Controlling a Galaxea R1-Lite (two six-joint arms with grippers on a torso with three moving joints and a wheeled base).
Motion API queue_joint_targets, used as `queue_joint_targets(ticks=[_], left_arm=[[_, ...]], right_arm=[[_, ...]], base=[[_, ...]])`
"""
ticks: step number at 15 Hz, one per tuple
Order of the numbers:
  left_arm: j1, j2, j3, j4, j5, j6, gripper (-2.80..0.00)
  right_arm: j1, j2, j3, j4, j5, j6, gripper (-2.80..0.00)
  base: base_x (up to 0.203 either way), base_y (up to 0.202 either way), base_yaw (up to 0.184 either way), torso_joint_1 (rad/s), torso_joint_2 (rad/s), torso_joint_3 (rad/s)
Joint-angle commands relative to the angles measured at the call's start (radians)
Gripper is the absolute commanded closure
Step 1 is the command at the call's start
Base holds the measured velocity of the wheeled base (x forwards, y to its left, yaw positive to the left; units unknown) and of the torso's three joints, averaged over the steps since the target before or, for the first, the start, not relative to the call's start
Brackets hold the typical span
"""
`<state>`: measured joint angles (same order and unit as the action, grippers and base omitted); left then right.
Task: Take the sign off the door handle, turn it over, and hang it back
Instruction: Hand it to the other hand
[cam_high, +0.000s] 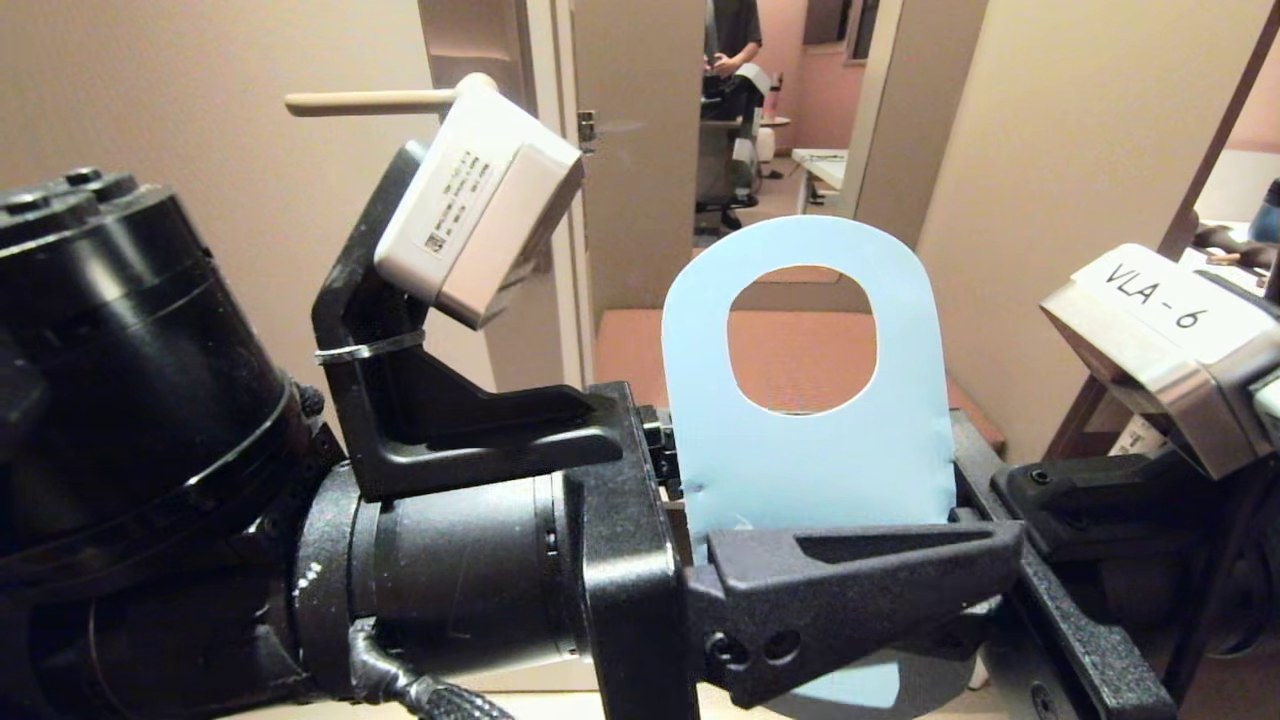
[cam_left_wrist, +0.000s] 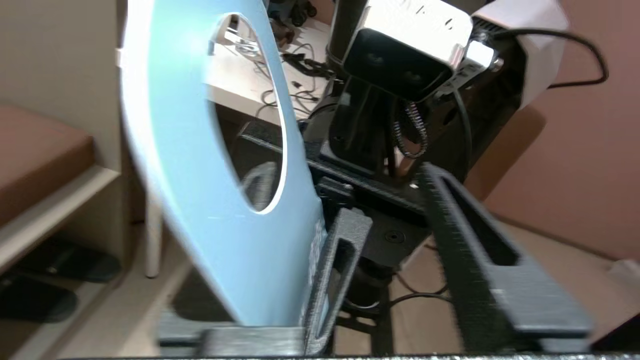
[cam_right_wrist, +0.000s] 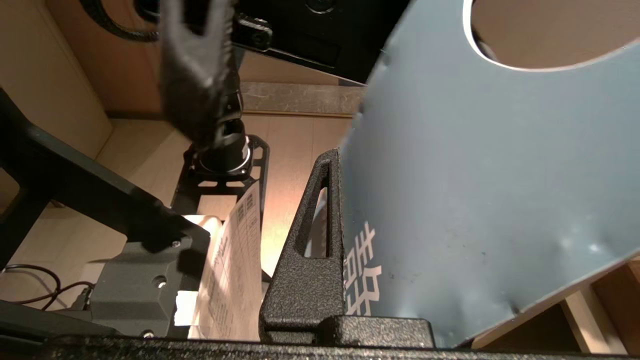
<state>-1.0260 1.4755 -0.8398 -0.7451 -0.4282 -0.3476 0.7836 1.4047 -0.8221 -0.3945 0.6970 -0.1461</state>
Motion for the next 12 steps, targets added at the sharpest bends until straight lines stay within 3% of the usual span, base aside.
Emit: queue_joint_targets(ticks=[1,12], left_arm=[[-0.008,-0.011,0.001,-0.003,-0.003,-0.029,0.0],[-0.033,-0.012,0.002,-0.004,0.002,-0.039,0.0]], right_arm=[[0.0,0.002,-0.002,-0.003,0.002,-0.001,0.0],[-0.001,0.003,-0.008,-0.003,-0.014,0.0,0.0]], base=[[0.0,0.0,0.0,0.0,0.0,0.0],[0.0,0.0,0.0,0.0,0.0,0.0]])
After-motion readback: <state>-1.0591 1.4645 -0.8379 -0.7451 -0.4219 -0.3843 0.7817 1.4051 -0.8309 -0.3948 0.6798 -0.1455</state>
